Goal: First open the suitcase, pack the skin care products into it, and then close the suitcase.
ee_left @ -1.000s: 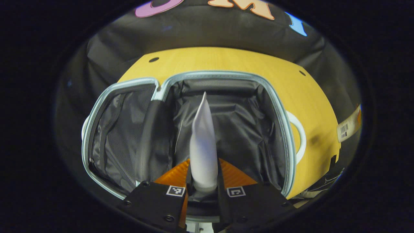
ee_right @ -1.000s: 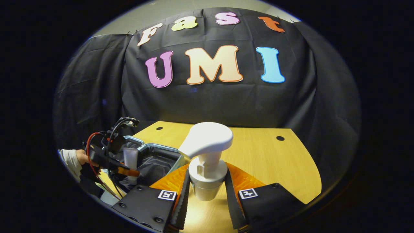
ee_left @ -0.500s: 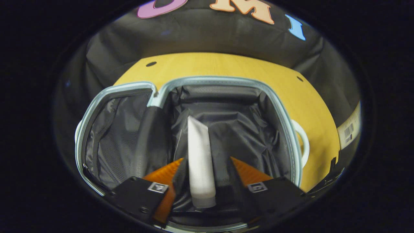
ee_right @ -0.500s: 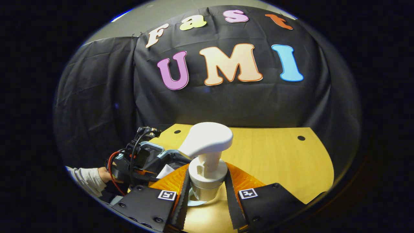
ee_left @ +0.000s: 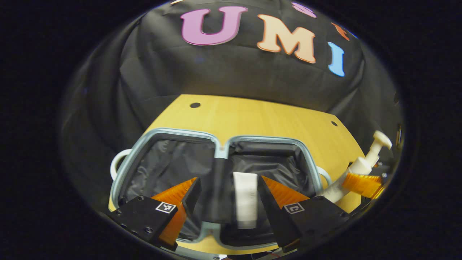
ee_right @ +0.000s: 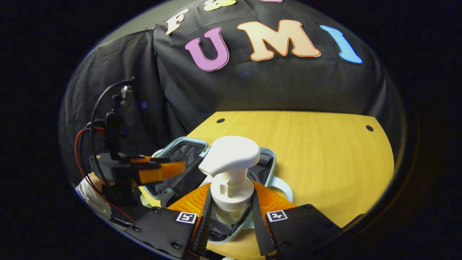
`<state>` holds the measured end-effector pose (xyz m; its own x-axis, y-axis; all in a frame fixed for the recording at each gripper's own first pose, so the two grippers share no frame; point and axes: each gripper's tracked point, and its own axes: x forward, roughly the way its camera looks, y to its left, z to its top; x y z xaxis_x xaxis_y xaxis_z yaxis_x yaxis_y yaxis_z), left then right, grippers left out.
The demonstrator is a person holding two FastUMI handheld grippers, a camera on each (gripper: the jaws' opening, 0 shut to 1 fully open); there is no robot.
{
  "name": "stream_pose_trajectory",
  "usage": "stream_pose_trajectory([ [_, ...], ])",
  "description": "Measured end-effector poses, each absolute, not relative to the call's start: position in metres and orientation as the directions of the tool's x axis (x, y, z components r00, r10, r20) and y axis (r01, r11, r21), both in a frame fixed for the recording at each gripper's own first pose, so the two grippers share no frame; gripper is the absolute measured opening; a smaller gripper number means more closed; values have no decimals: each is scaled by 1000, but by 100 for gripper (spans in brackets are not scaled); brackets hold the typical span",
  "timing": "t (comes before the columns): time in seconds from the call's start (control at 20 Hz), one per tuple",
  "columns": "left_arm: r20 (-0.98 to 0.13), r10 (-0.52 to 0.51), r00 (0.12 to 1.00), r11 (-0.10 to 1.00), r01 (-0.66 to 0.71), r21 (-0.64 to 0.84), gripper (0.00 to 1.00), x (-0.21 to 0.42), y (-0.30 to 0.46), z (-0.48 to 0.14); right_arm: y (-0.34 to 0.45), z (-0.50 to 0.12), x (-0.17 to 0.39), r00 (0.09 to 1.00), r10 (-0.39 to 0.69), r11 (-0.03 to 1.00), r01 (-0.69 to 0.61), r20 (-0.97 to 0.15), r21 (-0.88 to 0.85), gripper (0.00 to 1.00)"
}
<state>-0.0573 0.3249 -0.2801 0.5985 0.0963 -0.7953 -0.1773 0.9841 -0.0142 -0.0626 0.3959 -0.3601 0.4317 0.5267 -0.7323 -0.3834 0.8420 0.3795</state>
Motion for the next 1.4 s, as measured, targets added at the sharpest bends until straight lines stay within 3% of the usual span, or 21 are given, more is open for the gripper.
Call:
stream_pose_trajectory([
  [0.2,-786,182,591,962,-272,19,89,-75,398,-273,422,-395,-78,358,499,858,-327,-789,395,53],
  [0.4,-783,250,569,930,-366,31,92,-94,461,-274,432,-418,-90,309,444,886,-290,-841,361,53],
  [0.8,-788,352,505,876,-474,87,93,-110,565,-289,438,-451,-60,350,309,948,-191,-884,256,53],
  [1.0,-805,364,469,865,-491,104,93,-107,595,-308,432,-466,-55,340,251,965,-162,-906,207,58],
  [1.05,-817,358,452,864,-493,106,92,-108,598,-317,430,-467,-55,334,244,967,-159,-910,201,55],
  [1.1,-825,354,441,863,-494,106,92,-106,601,-324,430,-466,-54,334,246,967,-153,-910,205,60],
  [1.15,-832,351,430,862,-496,106,93,-106,603,-330,431,-464,-53,343,250,966,-146,-905,212,56],
  [1.25,-843,352,406,854,-509,112,92,-105,613,-342,436,-457,-49,357,271,962,-142,-894,235,64],
  [1.3,-848,352,397,850,-515,112,92,-105,616,-347,437,-456,-46,366,270,962,-145,-891,232,75],
  [1.4,-864,337,374,846,-522,104,92,-106,621,-357,438,-451,-41,375,275,961,-145,-885,237,77],
])
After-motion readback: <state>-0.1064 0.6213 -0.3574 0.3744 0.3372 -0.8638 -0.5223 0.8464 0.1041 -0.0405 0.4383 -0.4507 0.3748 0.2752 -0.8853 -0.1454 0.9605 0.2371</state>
